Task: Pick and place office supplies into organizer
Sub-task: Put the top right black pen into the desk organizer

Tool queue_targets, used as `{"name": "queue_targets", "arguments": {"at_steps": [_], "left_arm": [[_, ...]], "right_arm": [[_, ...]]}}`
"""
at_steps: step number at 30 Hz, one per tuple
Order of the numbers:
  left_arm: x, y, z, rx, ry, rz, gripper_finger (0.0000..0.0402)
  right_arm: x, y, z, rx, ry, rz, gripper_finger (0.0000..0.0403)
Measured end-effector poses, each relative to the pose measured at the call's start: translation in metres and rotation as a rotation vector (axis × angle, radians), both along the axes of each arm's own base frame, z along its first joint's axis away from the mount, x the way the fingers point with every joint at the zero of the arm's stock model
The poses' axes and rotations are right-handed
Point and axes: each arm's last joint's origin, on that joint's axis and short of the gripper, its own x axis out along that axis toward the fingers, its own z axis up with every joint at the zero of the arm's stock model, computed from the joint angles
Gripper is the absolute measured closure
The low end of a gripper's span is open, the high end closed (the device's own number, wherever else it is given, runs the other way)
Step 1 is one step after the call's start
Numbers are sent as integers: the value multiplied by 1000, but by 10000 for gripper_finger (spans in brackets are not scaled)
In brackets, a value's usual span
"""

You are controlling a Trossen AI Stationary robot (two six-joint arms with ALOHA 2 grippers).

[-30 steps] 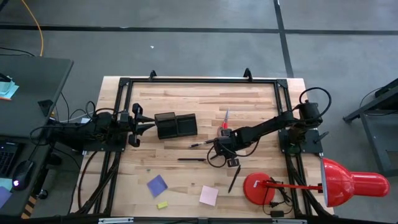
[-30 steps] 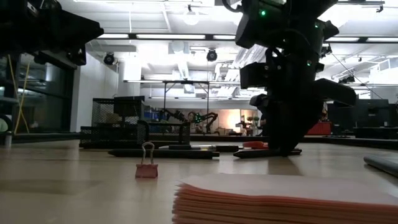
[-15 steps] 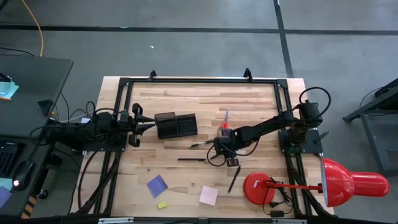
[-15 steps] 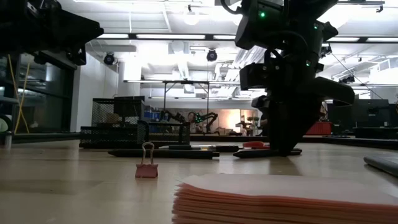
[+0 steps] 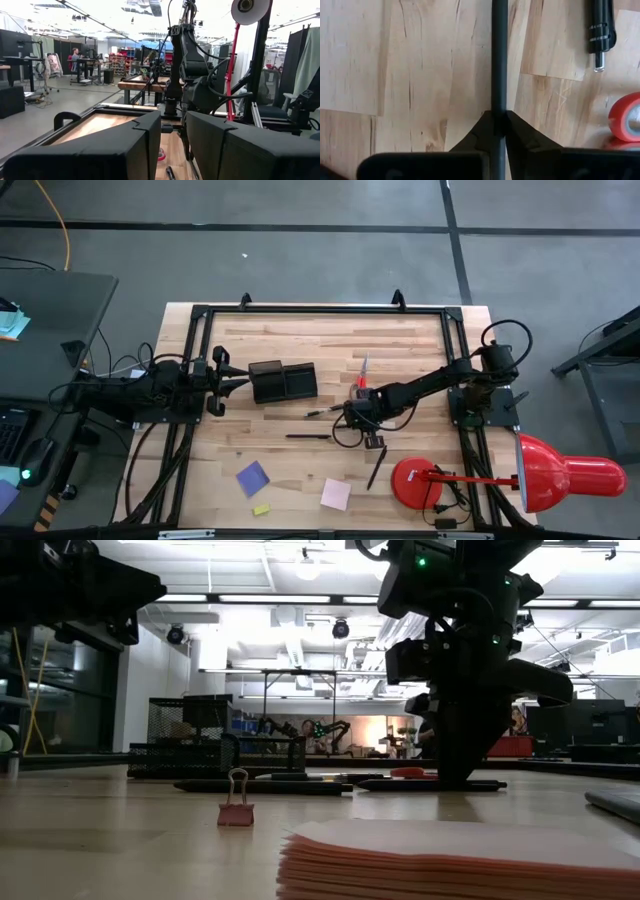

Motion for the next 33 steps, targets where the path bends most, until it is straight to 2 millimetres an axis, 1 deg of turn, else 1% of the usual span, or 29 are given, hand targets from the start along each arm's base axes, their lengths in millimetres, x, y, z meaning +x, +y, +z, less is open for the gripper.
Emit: {"name": "queue_targets", "arguments": {"at_steps": [5,8,11,18,21,24,28,30,33], "left_arm": [[0,0,0,-9,0,-4,318],[0,-1,-1,-29,1,-28,318],[0,-1,-1,-49,-1,-52,318],[3,-5,-5,-89,51,-196,318],[3,-4,-3,-106,23,-170,318],[6,-4,-10,-94,102,-158,318],[10,-1,-15,-87,165,-78,316],[13,0,-18,-72,196,-63,308],[17,1,-21,-58,231,-51,285]], "right_arm": [[2,5,6,-36,3,9,390],[4,10,10,-101,8,32,397],[8,14,15,-159,-27,46,397],[10,26,24,-353,-87,71,398],[11,29,27,-436,-111,73,396],[12,31,31,-487,-127,70,398],[16,32,37,-509,-146,72,399],[20,33,43,-511,-169,69,396],[25,33,51,-507,-195,74,395]]}}
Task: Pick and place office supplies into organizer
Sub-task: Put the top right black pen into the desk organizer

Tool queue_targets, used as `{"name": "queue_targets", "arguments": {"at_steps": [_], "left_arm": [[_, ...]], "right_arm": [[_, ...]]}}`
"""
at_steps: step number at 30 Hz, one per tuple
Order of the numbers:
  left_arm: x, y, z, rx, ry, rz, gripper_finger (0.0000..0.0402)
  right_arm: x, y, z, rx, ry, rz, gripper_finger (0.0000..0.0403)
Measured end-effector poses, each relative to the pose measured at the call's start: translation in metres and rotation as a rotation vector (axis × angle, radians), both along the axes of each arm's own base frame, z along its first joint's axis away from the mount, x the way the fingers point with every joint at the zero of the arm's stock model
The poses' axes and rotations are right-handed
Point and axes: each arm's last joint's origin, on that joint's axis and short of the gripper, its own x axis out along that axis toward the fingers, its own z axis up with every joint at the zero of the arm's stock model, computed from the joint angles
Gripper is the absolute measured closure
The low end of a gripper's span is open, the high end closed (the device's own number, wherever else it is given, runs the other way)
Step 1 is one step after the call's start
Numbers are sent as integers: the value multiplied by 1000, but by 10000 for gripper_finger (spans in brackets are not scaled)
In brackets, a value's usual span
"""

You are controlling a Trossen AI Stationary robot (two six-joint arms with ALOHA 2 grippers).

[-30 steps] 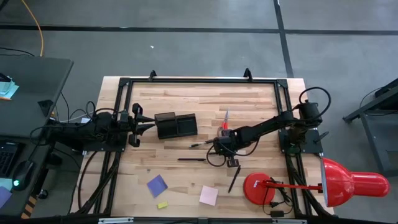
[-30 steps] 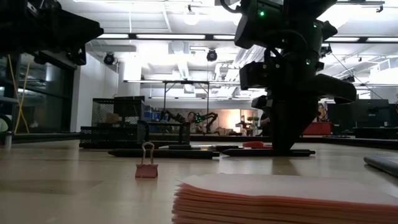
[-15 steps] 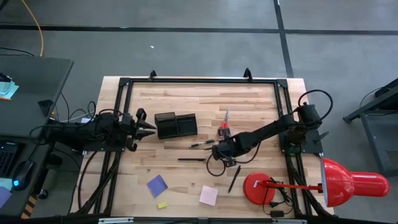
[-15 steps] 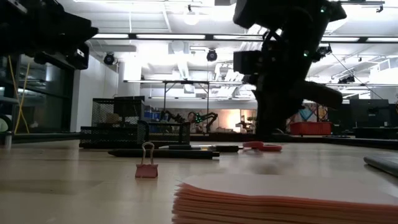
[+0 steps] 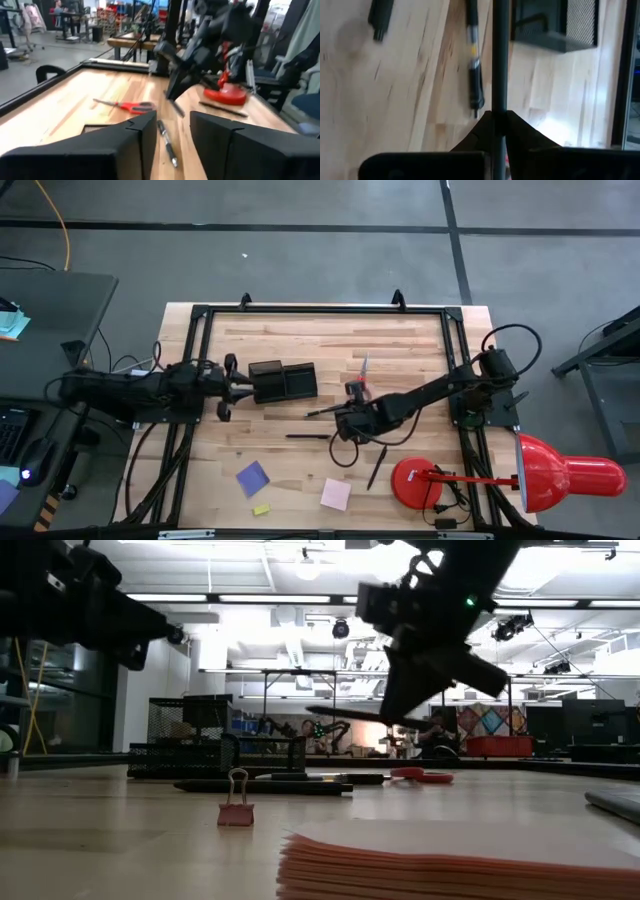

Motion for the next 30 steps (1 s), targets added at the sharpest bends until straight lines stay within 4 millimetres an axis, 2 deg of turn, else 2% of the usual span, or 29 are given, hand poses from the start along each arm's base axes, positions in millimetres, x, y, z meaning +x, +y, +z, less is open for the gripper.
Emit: {"name": "queue_targets", "arguments": {"at_steps": [5,8,12,16,22,26,30], "left_arm": [[9,1,1,93,0,-10,250],[16,-3,-1,132,11,-48,249],[29,-14,11,194,-73,-125,261],[50,-31,11,252,66,-115,270],[90,-56,10,411,262,121,263],[117,-66,8,467,376,193,246],[140,-73,4,479,444,163,231]], "right_arm": [[10,0,12,43,-50,23,398],[13,-2,15,77,-59,23,397],[14,-8,15,91,-59,-4,394],[14,-13,14,132,-50,-20,397],[13,-8,13,167,-42,-13,398],[11,-2,13,199,-41,-22,397],[10,3,13,184,-57,-33,397]]}}
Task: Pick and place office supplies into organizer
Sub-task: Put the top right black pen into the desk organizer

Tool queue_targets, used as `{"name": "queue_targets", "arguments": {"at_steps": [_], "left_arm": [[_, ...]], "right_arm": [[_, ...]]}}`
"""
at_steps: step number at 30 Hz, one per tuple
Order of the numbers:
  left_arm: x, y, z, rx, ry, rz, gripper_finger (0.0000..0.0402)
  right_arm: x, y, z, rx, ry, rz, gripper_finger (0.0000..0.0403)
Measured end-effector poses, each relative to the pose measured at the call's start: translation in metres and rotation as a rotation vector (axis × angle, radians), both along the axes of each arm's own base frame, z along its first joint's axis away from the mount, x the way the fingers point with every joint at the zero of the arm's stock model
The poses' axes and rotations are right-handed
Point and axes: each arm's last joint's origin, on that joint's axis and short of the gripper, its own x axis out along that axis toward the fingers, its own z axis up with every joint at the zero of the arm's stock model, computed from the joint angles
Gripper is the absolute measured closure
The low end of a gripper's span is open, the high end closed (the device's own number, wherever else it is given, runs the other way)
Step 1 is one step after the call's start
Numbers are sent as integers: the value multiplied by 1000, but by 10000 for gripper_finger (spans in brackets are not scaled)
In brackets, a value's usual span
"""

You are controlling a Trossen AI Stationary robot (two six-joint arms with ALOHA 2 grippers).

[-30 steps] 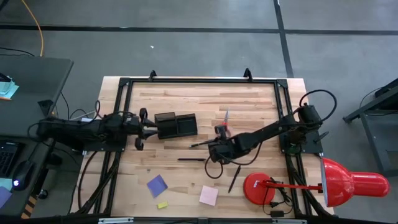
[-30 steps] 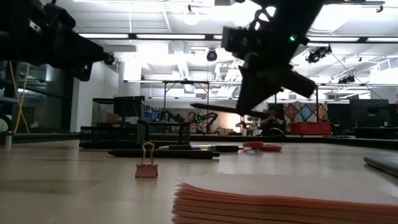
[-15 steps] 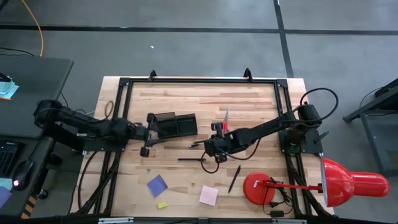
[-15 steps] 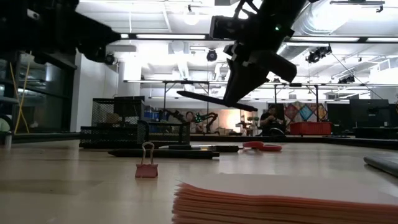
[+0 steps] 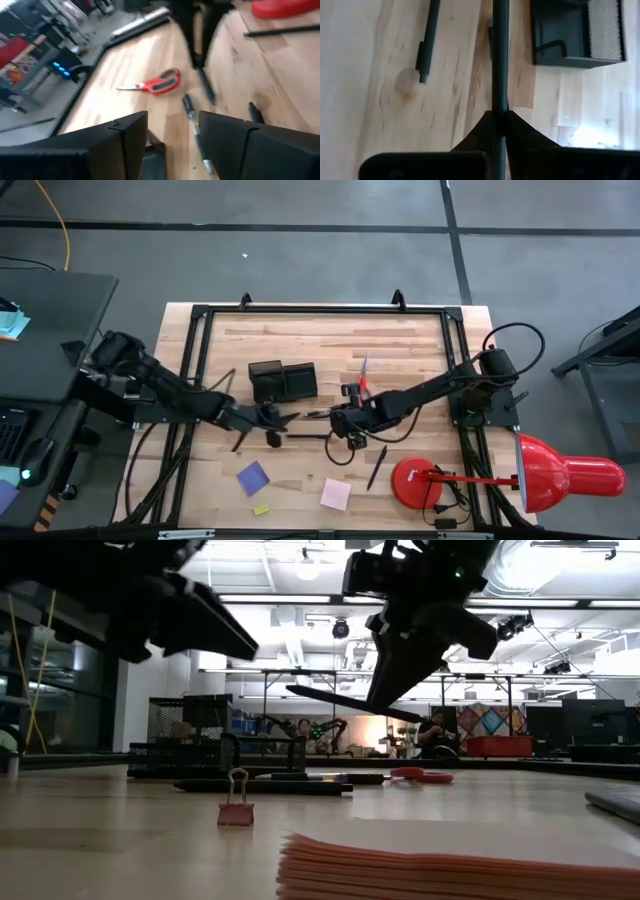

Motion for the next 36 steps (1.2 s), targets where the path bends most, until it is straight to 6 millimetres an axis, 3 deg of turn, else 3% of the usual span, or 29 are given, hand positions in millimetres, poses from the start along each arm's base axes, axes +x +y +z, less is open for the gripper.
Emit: {"name": "queue_targets", "arguments": {"at_steps": [9,25,36], "left_arm": [[21,-7,-5,0,57,-20,215],[22,-9,-4,-39,46,-71,220],[22,-9,-5,-38,61,-81,266]], "right_arm": [[1,2,0,-4,-19,-12,395],[9,4,5,8,-97,50,399],[10,4,6,7,-108,65,399]]}}
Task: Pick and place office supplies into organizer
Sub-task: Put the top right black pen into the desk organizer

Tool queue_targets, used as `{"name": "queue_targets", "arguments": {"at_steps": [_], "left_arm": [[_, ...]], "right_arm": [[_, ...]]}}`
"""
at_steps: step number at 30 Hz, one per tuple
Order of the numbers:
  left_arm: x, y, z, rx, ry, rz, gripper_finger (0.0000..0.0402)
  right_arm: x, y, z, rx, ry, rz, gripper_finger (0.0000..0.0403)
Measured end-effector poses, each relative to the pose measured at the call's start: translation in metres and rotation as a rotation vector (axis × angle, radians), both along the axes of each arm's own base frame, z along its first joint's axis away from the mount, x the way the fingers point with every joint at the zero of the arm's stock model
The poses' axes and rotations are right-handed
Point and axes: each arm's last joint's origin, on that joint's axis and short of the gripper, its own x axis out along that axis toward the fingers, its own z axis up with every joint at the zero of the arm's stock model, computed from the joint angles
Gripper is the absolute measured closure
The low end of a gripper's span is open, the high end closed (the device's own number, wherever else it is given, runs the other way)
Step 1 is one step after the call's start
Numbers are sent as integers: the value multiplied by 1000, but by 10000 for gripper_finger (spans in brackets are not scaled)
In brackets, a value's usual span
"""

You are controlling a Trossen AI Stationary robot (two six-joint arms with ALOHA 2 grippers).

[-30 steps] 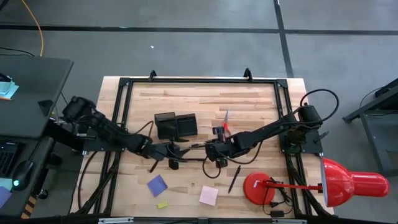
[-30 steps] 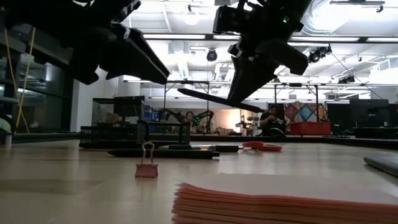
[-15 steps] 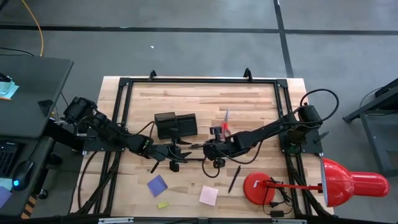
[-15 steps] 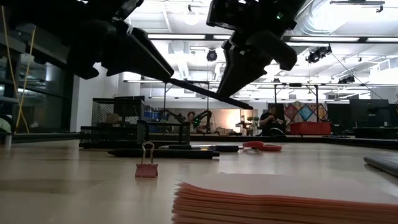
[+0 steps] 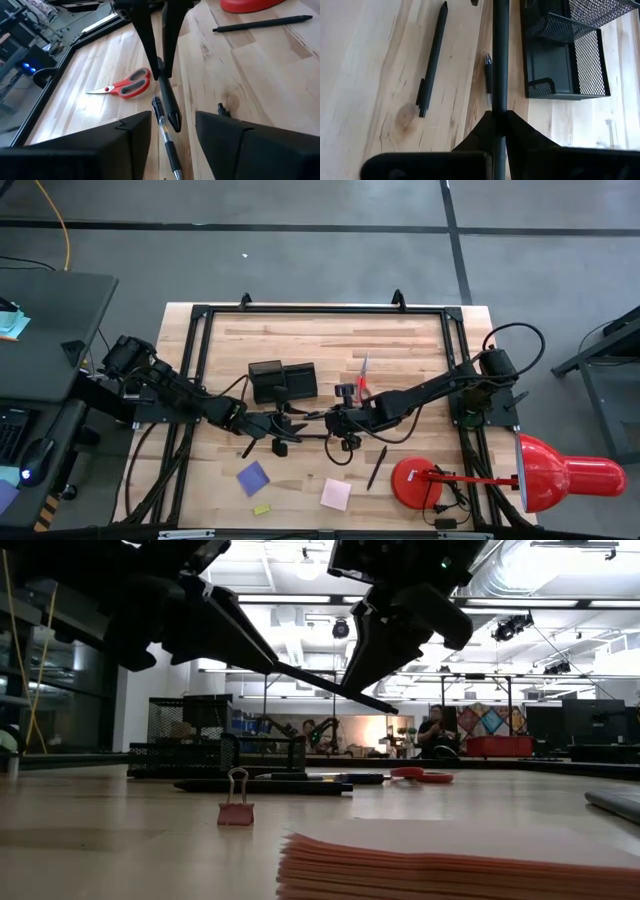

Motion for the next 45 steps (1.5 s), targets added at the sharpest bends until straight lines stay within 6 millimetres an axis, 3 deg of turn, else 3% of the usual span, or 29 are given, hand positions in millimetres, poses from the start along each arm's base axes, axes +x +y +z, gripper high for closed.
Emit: {"name": "queue_targets", "arguments": {"at_steps": [9,23,30,39,45], "left_arm": [[1,6,-1,-33,2,18,310],[2,6,0,-73,-3,-22,321],[2,6,0,-64,1,-30,381],[2,6,0,-68,-2,-33,353],[3,6,0,-64,-4,-35,384]], "right_arm": [[2,1,1,22,-22,21,399],[3,2,2,44,-25,34,397],[3,2,1,51,-23,29,398],[3,2,2,52,-26,30,397],[2,2,1,45,-14,21,375]]}}
